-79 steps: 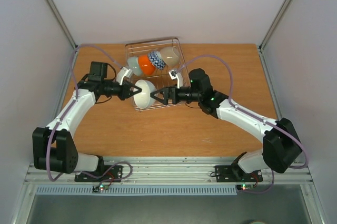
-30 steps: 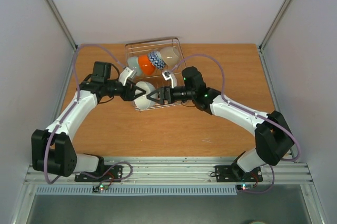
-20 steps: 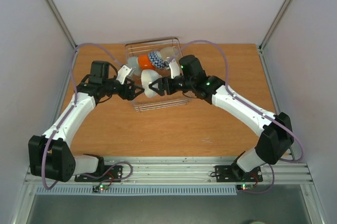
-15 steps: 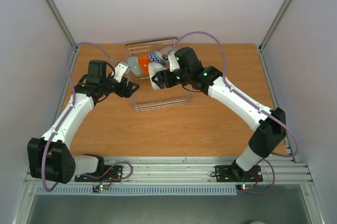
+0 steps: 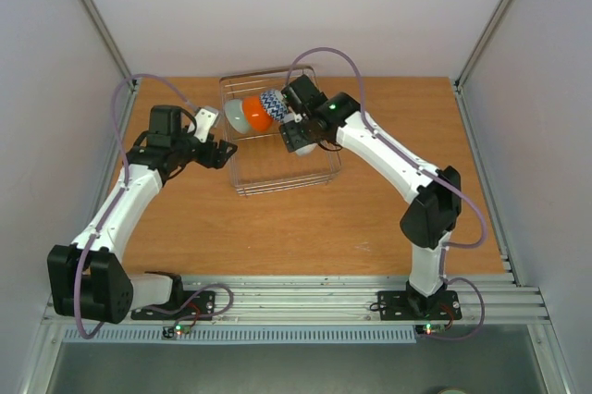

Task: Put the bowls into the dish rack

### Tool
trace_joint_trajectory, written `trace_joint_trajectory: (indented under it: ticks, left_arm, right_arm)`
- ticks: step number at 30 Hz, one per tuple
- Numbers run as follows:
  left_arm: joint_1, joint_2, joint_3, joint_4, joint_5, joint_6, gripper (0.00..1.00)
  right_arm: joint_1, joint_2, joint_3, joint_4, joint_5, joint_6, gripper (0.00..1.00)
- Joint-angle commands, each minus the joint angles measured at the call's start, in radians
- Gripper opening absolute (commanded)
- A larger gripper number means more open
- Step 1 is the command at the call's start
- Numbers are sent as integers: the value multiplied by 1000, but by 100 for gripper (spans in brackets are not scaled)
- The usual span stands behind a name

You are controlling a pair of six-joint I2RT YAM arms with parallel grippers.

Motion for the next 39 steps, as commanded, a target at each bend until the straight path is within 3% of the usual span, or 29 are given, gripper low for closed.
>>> trace_joint_trajectory:
  ticks: [1, 12, 30, 32, 36, 39]
  left_arm:
    - [4, -8, 5, 48, 14, -3, 79]
    - [5, -9, 5, 48, 10, 1, 80]
    - [8, -11, 3, 50, 26, 4, 80]
    - [9, -12, 2, 50, 26, 4, 80]
    - [12, -11, 1, 49, 27, 6, 80]
    - [13, -10, 1, 50, 29, 6, 80]
  right_arm:
    - [24, 71, 112, -93, 150, -44, 1]
    - [75, 372, 456, -322, 357, -56, 1]
    - [75, 568, 554, -457, 428, -46, 2]
    - [75, 582, 558, -454, 424, -44, 6]
    - [75, 611, 571, -456, 422, -41, 32]
    - [75, 625, 570, -456, 419, -38, 44]
